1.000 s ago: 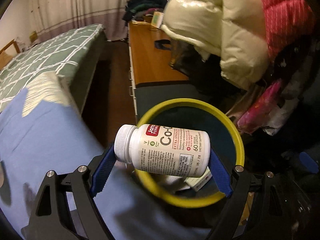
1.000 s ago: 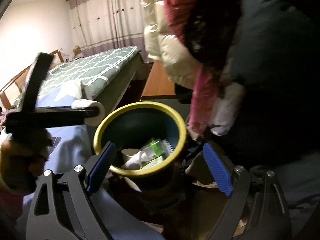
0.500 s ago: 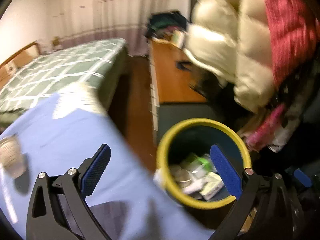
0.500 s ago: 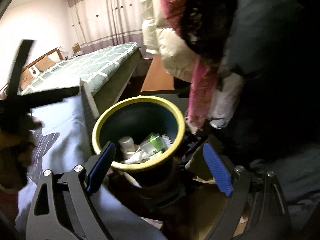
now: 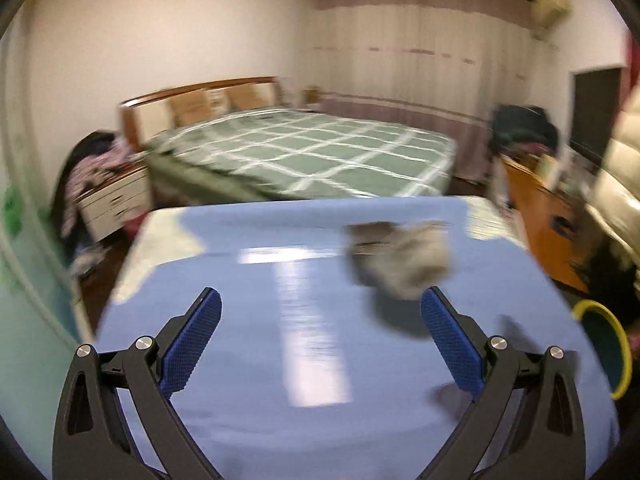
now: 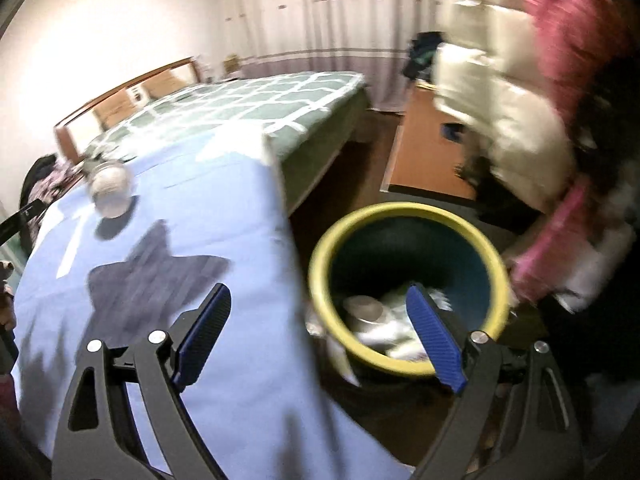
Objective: Collect trash
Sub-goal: 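Move both tools back over the table, then grasp the white paper bowl with the right tool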
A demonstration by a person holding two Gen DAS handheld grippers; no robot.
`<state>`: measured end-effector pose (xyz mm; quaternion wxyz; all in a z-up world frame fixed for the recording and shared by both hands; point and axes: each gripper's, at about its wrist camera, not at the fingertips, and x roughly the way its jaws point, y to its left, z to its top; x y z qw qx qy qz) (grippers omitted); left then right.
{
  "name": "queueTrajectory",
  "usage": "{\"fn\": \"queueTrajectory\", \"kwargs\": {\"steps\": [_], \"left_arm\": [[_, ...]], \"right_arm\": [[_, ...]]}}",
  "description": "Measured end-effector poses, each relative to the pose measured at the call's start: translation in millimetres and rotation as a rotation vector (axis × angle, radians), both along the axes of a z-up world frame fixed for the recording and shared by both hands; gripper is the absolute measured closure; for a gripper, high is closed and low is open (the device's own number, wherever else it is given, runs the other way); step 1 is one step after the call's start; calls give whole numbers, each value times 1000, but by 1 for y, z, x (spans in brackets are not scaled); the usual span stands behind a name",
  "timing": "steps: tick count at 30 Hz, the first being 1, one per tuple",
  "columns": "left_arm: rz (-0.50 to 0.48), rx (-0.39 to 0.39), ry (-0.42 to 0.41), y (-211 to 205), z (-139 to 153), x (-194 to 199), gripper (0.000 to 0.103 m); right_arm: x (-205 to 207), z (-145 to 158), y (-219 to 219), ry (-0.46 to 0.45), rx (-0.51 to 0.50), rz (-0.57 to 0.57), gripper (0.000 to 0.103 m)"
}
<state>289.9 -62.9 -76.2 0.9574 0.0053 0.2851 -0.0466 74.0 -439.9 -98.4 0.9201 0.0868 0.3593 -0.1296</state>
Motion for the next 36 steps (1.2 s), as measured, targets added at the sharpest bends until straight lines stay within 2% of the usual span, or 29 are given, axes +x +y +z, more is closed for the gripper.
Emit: {"fn": "queueTrajectory", "kwargs": {"steps": [5,9,11,17,21,28,36], "left_arm": [[175,-1,-13,74,-16,16,5],[240,-25,-24,107,-35,18,5],[244,-32,3,115,-43,21,5],[252,-74,-5,122,-45,16,5],[262,-96,-2,120,-46,18,5],[255,-97,-2,114,-43,16,5],[235,-81,-7,106,-42,15,5]], "right_arm": [[44,6,45,2,14,124,18],[80,14,86,-7,0,221,18],[96,18,105,-20,-15,272,18],[153,19,156,-29,-38,395,18],[193,6,181,-8,-39,452,18],[238,-12,185,32,-29,461,17],[262,-17,194,47,-12,483,13]]}}
